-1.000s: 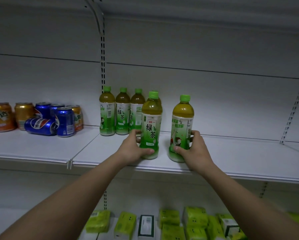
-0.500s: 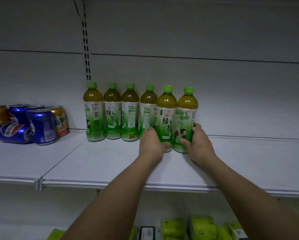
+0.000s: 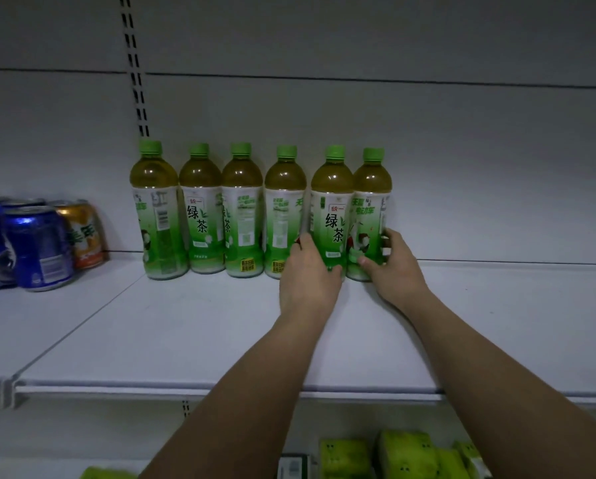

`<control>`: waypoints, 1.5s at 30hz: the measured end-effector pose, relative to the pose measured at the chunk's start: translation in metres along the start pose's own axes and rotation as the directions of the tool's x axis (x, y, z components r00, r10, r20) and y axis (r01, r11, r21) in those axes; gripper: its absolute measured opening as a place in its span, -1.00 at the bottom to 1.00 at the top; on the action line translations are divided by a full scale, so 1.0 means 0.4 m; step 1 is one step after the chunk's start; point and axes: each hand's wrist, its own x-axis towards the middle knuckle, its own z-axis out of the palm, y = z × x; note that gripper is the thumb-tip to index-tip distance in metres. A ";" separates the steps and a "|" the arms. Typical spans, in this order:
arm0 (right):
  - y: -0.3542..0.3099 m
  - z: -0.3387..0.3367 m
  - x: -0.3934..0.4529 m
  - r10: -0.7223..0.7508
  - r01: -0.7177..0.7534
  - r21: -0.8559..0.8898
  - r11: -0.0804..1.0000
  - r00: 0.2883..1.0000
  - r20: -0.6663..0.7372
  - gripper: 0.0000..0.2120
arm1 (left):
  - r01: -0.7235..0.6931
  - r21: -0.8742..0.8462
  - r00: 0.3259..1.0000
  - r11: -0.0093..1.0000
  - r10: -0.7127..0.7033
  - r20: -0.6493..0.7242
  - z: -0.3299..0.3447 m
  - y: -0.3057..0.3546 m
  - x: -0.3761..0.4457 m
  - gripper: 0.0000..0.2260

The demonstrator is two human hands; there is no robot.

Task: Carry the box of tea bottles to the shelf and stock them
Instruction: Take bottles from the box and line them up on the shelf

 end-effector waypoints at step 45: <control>-0.223 -0.108 -0.403 0.070 0.009 -0.310 0.951 0.967 0.243 -0.84 | -0.292 0.301 0.948 0.908 0.231 0.221 -0.281 -0.005 -0.290 -0.76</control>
